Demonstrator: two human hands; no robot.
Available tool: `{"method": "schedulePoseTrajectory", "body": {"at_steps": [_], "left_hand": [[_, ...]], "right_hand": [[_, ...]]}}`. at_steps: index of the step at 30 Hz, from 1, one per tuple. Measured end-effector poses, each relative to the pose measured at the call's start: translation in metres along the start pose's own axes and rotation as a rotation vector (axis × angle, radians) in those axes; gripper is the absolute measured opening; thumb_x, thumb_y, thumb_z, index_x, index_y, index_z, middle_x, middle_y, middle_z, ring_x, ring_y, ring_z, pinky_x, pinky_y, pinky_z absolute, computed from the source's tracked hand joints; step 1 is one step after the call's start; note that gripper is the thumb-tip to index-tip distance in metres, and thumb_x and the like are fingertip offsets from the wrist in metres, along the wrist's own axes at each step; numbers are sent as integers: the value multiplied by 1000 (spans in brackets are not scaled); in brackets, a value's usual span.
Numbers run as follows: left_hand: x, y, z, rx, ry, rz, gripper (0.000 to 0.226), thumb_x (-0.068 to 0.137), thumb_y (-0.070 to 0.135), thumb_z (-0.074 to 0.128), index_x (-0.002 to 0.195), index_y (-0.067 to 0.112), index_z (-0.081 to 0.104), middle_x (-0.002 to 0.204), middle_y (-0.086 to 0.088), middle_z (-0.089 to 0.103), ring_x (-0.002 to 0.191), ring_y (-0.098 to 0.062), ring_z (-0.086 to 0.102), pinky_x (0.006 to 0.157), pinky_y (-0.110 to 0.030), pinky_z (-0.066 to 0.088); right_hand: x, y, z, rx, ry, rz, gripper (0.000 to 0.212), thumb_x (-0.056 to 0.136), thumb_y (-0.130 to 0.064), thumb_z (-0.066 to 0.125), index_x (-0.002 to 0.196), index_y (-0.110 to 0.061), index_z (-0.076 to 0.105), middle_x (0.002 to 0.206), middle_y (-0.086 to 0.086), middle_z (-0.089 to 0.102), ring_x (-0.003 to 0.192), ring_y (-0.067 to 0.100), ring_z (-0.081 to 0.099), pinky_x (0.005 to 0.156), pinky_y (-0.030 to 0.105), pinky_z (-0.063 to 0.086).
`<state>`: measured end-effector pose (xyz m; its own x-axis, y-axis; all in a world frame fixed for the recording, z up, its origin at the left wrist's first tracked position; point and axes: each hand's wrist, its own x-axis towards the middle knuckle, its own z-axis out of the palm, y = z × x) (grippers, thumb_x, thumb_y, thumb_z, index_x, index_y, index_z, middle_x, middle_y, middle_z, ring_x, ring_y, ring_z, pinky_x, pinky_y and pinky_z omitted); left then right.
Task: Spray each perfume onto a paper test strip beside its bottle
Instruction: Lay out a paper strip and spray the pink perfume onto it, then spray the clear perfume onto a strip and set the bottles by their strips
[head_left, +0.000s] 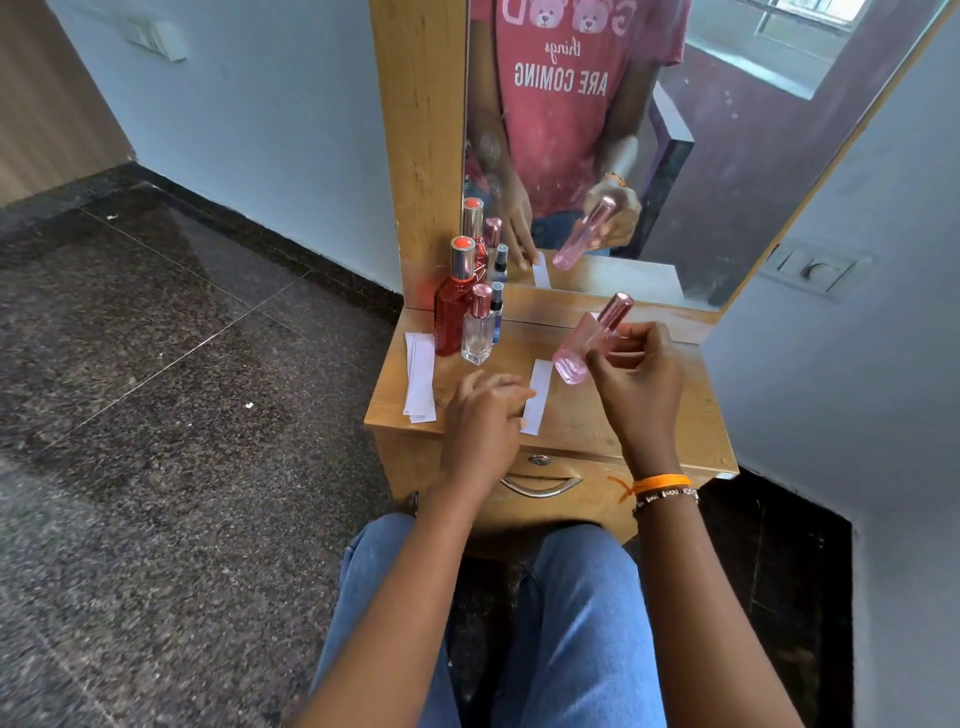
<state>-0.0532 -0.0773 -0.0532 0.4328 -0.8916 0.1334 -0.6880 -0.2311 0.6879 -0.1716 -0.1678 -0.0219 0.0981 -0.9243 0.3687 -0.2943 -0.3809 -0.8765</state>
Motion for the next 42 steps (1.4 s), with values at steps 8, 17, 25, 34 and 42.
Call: {"method": "schedulePoseTrajectory", "body": {"at_steps": [8,17,25,34,42], "left_hand": [[-5,4,9,61,32,8,31,84,12,63,114,22,66,128,6,59,130,-25,33,106,-39,26],[-2,0,10,40,3,2,30,86,15,62,115,24,65,130,8,58,132,-24,31,107,-39,26],[-2,-2,8,24,-25,11,30,87,13,60,115,22,65,132,9,57,133,-23,29,108,-38,27],[-7,-5,-23,-73,311,-70,16,85,11,57,90,23,67,99,5,64,97,-17,46,81,-21,29],[-10,-40,-57,45,420,-383,23,83,13,61,102,25,66,109,2,64,107,-25,47,85,-38,28]], "right_hand": [[3,7,29,-48,42,15,23,75,-15,72,86,-10,53,74,-9,61,68,10,63,61,27,51],[-2,14,46,-148,19,-11,30,74,-16,76,91,-12,52,84,2,67,71,14,63,60,25,47],[-7,13,50,-182,4,-20,34,73,-22,79,91,-12,52,85,5,65,72,18,61,60,33,51],[-31,-1,49,-143,-22,-169,24,78,-24,75,89,-20,54,73,-5,53,62,13,49,53,26,40],[-59,-21,104,-281,-450,-113,10,82,-21,68,79,-11,67,84,7,68,74,22,60,57,27,30]]}}
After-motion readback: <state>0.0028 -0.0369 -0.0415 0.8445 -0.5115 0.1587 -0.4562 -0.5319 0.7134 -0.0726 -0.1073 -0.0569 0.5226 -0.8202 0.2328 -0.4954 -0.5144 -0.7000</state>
